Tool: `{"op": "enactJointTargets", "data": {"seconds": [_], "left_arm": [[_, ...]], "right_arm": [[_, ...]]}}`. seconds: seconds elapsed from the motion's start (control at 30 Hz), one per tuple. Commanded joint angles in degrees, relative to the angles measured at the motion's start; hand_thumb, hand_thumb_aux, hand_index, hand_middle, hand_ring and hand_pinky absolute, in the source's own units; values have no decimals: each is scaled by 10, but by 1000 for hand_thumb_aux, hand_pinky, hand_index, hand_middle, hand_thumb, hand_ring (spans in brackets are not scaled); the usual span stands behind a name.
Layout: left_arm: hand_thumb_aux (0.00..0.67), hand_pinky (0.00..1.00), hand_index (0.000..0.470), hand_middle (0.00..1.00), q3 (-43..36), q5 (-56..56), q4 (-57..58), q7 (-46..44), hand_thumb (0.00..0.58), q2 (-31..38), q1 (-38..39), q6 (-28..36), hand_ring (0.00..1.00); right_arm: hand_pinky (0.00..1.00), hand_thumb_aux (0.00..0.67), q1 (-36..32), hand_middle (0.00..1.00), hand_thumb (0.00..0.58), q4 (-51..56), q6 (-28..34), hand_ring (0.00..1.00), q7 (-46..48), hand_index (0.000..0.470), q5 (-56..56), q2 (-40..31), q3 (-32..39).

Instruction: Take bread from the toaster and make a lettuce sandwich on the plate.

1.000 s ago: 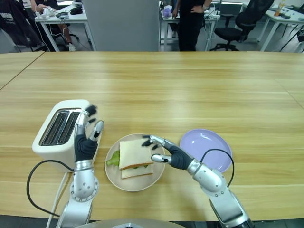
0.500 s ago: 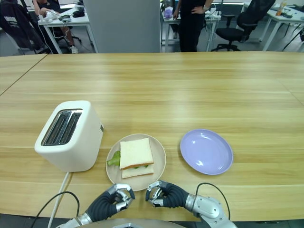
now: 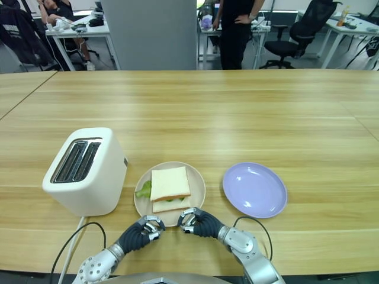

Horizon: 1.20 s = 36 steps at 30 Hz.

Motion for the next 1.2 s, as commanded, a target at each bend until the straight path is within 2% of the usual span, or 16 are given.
{"op": "enactJointTargets", "data": {"seconds": [0.03, 0.23, 0.47, 0.63, 0.73, 0.83, 0.93, 0.97, 1.0, 1.03, 1.07, 1.1, 1.13, 1.17, 1.2], "left_arm": [[670, 1000, 460, 1000, 6, 43, 94, 30, 580, -16, -52, 18, 1000], [670, 1000, 460, 1000, 7, 82, 254, 67, 580, -52, -215, -15, 1000], [670, 1000, 460, 1000, 17, 93, 506, 103, 580, -102, -419, -89, 1000], [670, 1000, 460, 1000, 20, 95, 604, 113, 580, -117, -476, -138, 1000], [670, 1000, 460, 1000, 24, 89, 597, 109, 580, -120, -465, -159, 1000], [670, 1000, 460, 1000, 30, 69, 537, 87, 580, -125, -417, -171, 1000], [670, 1000, 460, 1000, 19, 48, 387, 56, 580, -129, -308, -165, 1000], [625, 1000, 429, 1000, 15, 38, 337, 46, 577, -131, -270, -160, 1000], [436, 1000, 299, 1000, 12, 32, 292, 39, 509, -133, -237, -154, 1000], [363, 1000, 249, 1000, 8, 25, 253, 33, 458, -133, -207, -152, 1000], [176, 957, 121, 957, 4, 19, 214, 28, 265, -135, -176, -152, 957], [0, 627, 0, 627, 1, 10, 180, 24, 0, -137, -148, -152, 627], [0, 627, 0, 627, -1, 6, 156, 21, 0, -139, -129, -149, 627], [0, 0, 0, 0, -2, -6, 128, 19, 0, -143, -106, -154, 0], [0, 0, 0, 0, -3, -15, 104, 18, 0, -146, -86, -157, 0]], "right_arm": [[1000, 670, -20, 1000, 580, 97, 19, 1000, -26, 460, -23, 22, 0], [1000, 670, -138, 1000, 580, 249, 4, 1000, -86, 460, -31, 90, -32], [1000, 670, -369, 1000, 580, 555, -38, 1000, -163, 460, -34, 162, -96], [1000, 670, -455, 1000, 580, 665, -84, 1000, -184, 460, -35, 181, -129], [1000, 670, -470, 1000, 580, 681, -101, 1000, -181, 460, -33, 185, -142], [1000, 670, -460, 1000, 580, 663, -111, 1000, -166, 460, -28, 186, -151], [1000, 670, -372, 1000, 580, 523, -108, 1000, -129, 460, -13, 178, -147], [1000, 670, -331, 1000, 580, 456, -97, 1000, -116, 460, -6, 173, -143], [984, 670, -291, 984, 580, 389, -83, 984, -105, 460, 2, 167, -141], [969, 659, -253, 969, 580, 326, -68, 969, -94, 453, 10, 161, -139], [796, 352, -213, 796, 449, 261, -52, 796, -83, 242, 16, 150, -133], [349, 0, -177, 349, 0, 206, -39, 349, -73, 0, 23, 140, -129], [349, 0, -153, 349, 0, 166, -26, 349, -66, 0, 27, 133, -127], [0, 0, -119, 0, 0, 120, -24, 0, -55, 0, 34, 120, -125], [0, 0, -90, 0, 0, 83, -27, 0, -48, 0, 36, 108, -124]]}}
